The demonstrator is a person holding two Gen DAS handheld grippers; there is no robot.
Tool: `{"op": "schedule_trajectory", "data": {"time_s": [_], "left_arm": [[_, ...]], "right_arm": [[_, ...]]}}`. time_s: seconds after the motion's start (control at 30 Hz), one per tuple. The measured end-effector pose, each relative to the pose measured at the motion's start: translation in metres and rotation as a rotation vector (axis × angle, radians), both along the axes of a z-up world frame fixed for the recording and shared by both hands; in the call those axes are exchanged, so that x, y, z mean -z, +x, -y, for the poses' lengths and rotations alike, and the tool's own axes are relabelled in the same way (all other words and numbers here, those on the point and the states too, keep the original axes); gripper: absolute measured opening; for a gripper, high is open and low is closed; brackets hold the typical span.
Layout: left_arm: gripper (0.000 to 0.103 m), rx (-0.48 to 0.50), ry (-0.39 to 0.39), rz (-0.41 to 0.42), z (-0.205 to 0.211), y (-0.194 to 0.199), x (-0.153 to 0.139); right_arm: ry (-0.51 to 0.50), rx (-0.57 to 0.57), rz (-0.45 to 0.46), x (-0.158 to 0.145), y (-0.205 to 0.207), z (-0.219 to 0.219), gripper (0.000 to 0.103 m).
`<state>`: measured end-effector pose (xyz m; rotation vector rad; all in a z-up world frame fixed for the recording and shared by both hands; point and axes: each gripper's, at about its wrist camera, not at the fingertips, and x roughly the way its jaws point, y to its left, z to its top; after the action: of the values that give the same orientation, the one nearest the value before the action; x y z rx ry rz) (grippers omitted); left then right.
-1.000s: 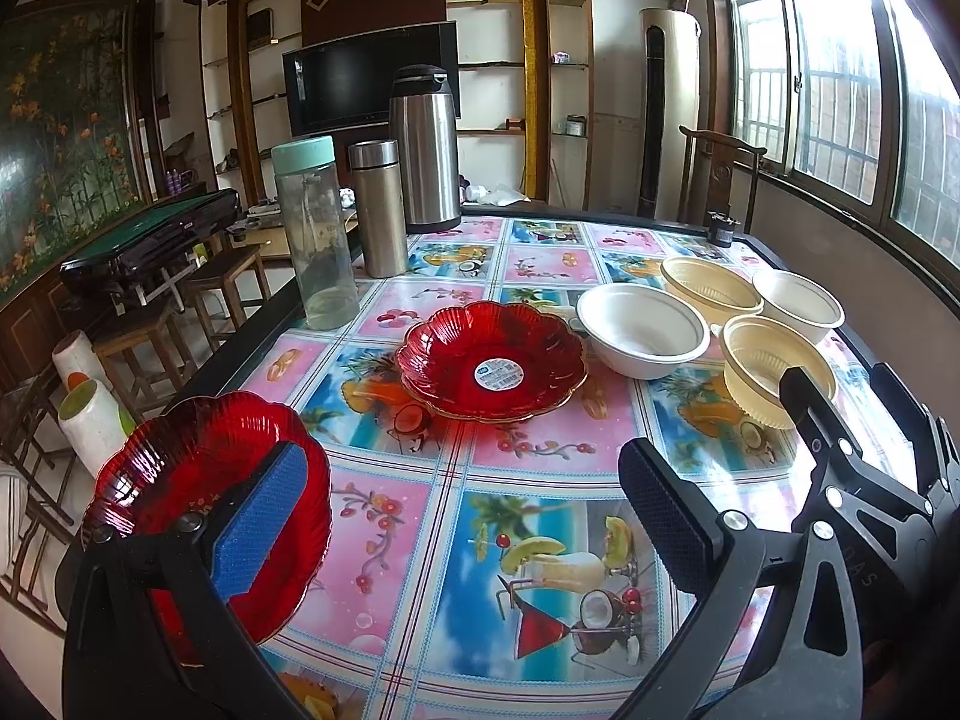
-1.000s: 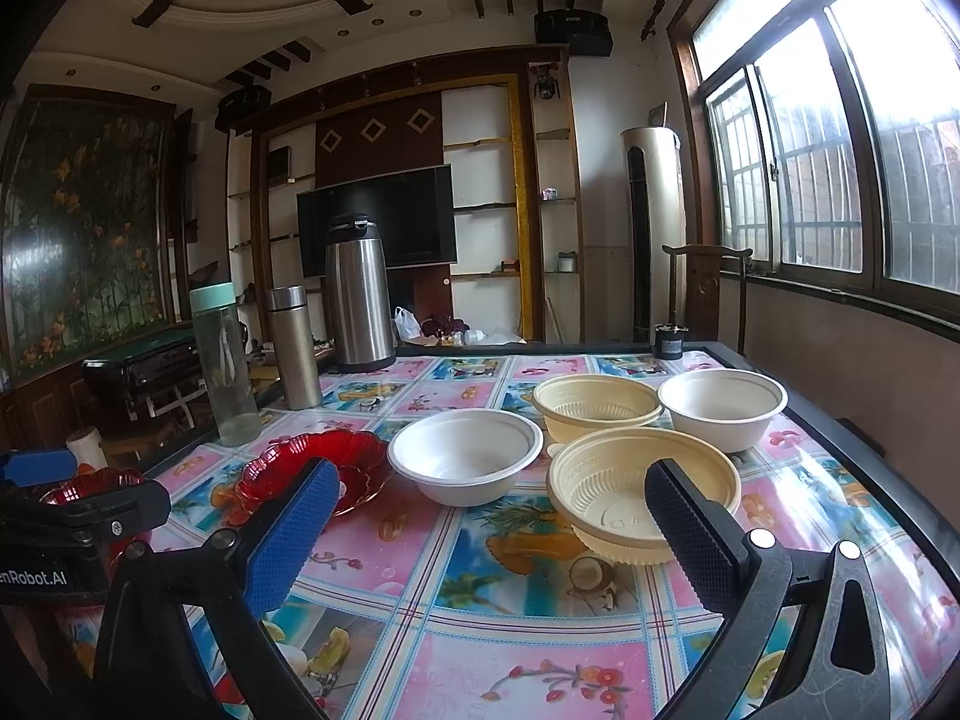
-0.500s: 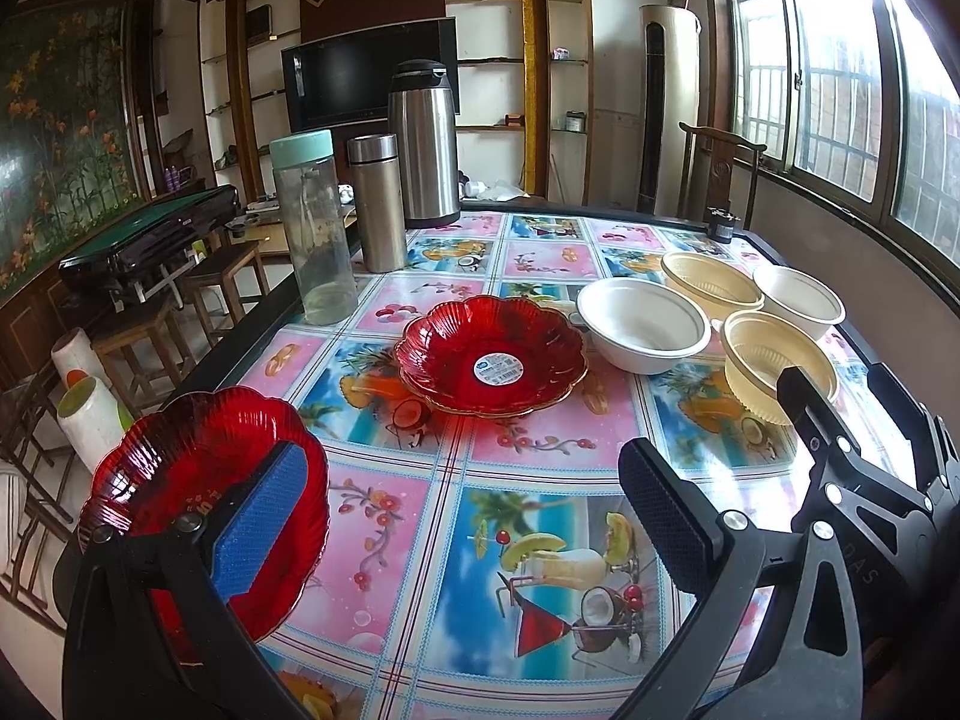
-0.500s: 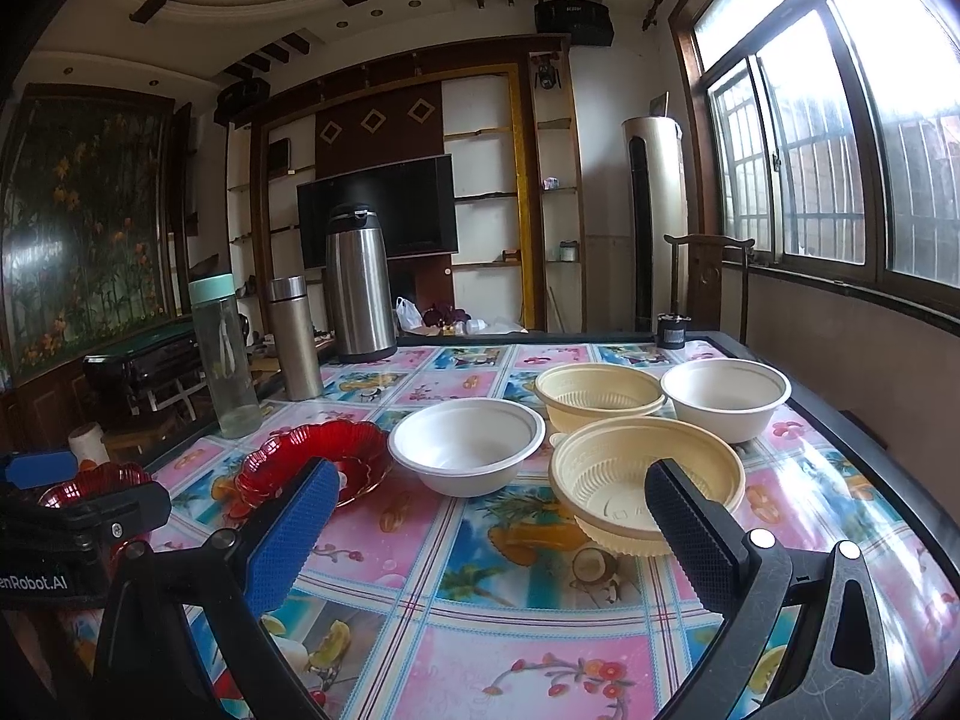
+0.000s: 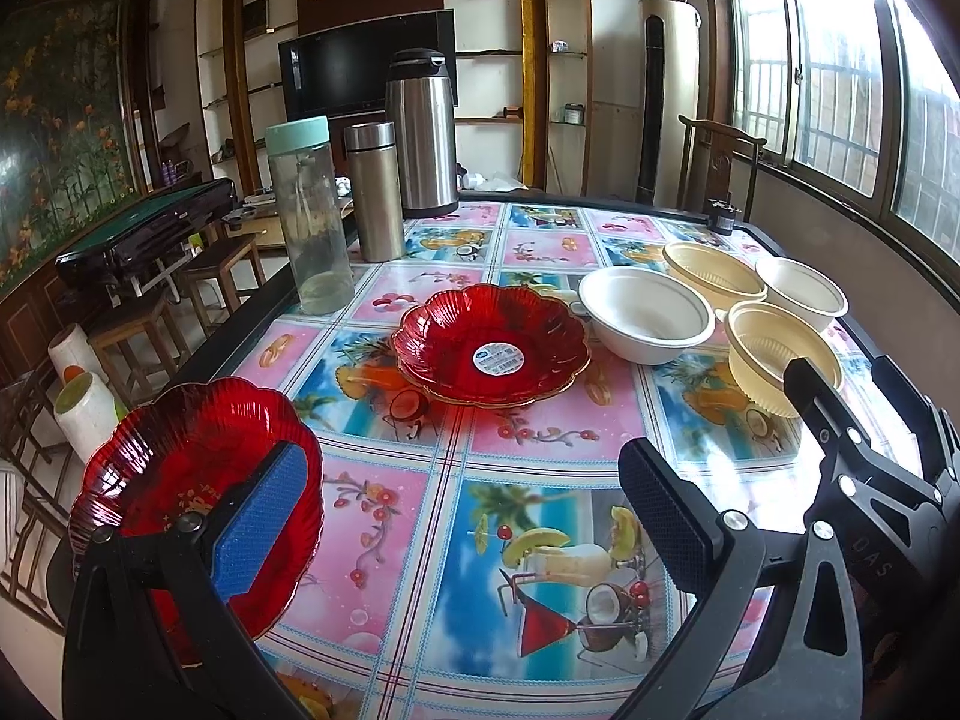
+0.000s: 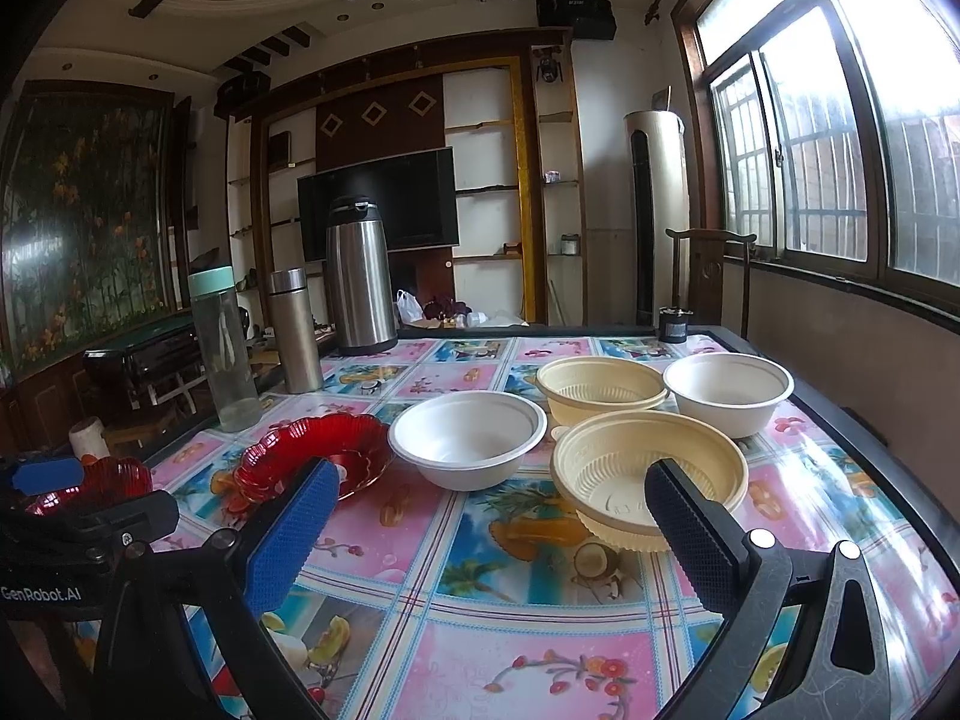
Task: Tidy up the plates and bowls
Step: 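Move the right tool toward the red plate with the white sticker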
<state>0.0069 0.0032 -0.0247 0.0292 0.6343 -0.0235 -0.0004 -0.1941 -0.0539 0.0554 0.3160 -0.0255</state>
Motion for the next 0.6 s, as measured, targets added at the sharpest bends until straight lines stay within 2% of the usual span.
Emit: {"op": "schedule_trajectory", "data": {"time_s": [0.6], "left_arm": [[0.103, 0.023, -0.019, -0.040, -0.010, 0.017, 0.018]], "right_arm": [[-0.015, -0.004, -0.032, 0.002, 0.005, -0.003, 0.103]]}}
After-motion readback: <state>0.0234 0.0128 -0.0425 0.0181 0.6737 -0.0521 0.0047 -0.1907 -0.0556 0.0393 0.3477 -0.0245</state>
